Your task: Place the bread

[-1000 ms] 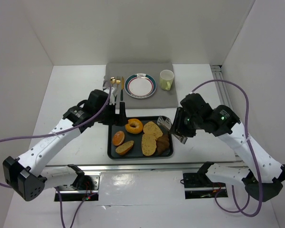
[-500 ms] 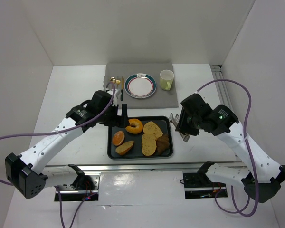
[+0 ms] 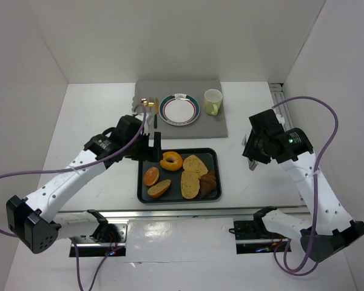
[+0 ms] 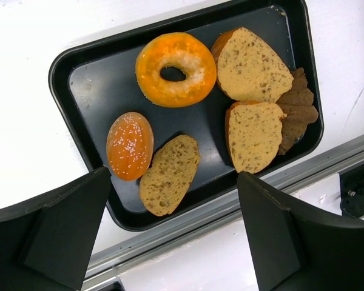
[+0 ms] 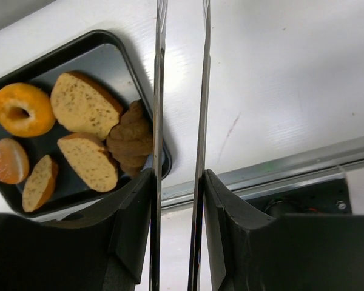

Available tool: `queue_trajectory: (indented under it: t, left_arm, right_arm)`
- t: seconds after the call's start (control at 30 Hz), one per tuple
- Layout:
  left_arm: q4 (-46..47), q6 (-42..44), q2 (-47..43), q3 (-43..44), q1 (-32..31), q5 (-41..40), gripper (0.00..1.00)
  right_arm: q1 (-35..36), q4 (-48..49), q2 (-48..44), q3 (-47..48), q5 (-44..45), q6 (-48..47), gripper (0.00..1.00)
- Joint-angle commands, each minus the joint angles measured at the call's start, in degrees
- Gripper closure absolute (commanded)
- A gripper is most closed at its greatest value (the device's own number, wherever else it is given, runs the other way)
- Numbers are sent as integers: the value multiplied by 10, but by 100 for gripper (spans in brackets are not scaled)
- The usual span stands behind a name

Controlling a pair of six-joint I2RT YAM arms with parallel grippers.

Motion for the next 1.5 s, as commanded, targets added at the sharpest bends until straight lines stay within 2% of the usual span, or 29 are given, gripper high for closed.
queue_trajectory:
  t: [0.0,0.2,0.43,0.67,0.93,1.2,1.47]
  left_arm:
    - [0,4,1,25,4,-5,1]
    - [0,4,12,25,4,7,1]
    - [0,10,29,30,4,22,1]
    - [11,10,34,30,4,35,1]
    - [17,10,52,35,4,46,1]
    - [22,15,57,35,4,51,1]
    - [27,15,57,25,4,51,1]
  right_arm:
    - [-23,-1,8,14,-17,-63,56]
    - [-11,-1,-15,-66,-162,-91,56]
    - [5,-6,-64,-112,-267,-99,54]
    - [40,-6,-72,-112,-318,-124,52]
    - [94,-6,-66,-126,-298,-100,46]
    - [127,-6,-44,-132,-247,-74,46]
    - [132,-6,-43,-91,-211,-61,47]
